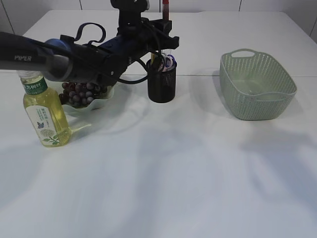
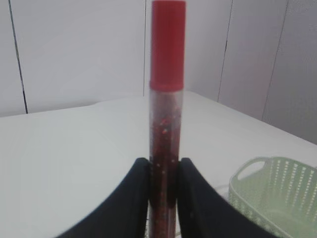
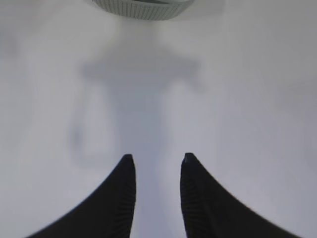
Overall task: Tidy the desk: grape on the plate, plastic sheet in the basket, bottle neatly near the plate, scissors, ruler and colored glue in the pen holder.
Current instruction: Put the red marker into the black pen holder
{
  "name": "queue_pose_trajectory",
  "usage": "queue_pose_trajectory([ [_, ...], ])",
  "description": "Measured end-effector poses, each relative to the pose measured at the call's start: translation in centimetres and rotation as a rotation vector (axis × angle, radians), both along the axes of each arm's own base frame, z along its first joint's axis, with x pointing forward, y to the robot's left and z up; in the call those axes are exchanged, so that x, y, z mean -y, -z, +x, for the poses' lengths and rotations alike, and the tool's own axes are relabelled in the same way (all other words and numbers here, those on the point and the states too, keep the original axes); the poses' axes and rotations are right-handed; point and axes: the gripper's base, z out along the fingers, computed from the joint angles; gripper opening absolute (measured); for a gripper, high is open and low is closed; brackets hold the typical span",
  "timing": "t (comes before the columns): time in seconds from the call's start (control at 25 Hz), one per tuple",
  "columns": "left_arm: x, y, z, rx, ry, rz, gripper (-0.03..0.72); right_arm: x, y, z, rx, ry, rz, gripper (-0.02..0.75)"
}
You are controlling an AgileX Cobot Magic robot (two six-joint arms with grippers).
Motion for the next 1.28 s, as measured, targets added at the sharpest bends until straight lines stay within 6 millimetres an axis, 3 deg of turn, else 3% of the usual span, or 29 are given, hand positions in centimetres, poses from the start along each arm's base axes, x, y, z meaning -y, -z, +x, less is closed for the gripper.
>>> queue_pose_trajectory([
  [0.4,-0.3,2.2,0.7,-0.045,-0.013,0.027,0.143,0.0,0.0,0.0,-0.001,0.0,-0.005,0.26],
  [1.08,-0.9,2.2,1.1,-0.051,-0.026,0.03,0.169,0.0,0.1,0.0,-0.002,0.0,-0.005,0.267],
  [1.28,-1.0,2.3,1.0,-0.12,-0.033,0.073,0.193,0.0,0.1,0.1,0.0,-0.001,-0.005,0.26],
])
